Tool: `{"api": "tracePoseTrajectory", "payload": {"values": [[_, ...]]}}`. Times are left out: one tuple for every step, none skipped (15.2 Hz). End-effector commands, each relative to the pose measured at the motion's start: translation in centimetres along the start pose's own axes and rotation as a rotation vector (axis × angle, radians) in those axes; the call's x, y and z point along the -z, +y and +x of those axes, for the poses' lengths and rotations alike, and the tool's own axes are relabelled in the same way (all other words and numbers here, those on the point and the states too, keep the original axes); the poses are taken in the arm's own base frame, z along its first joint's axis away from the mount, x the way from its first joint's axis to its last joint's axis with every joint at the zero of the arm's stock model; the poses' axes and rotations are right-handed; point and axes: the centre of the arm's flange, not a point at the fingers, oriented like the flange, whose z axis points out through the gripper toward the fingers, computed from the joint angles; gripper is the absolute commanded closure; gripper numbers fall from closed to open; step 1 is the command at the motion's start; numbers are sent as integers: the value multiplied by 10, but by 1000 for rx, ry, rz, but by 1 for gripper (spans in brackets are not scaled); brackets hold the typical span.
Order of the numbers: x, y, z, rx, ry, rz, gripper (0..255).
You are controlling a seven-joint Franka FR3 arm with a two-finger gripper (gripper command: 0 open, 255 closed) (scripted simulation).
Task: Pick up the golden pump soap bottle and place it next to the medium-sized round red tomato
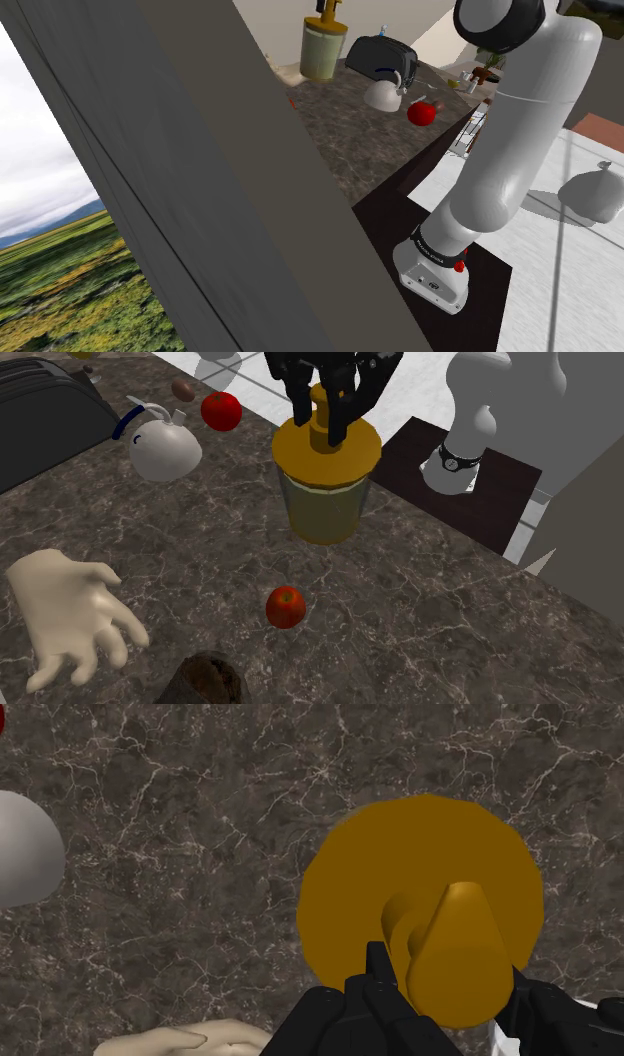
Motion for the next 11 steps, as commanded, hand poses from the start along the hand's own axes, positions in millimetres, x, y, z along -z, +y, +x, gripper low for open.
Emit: {"api": "tracePoseTrajectory", "payload": {"values": [[11,0,-1,0,0,0,255],[16,0,-1,0,0,0,255],[22,0,-1,0,0,0,255],[27,0,-1,0,0,0,255],[32,0,-2,0,0,0,255],[37,0,-2,0,0,0,255],[39,0,-2,0,0,0,255],[39,11,-9,0,0,0,255],[39,22,-15,0,0,0,255],[39,34,-22,0,0,0,255],[39,45,-29,0,0,0,255]]}}
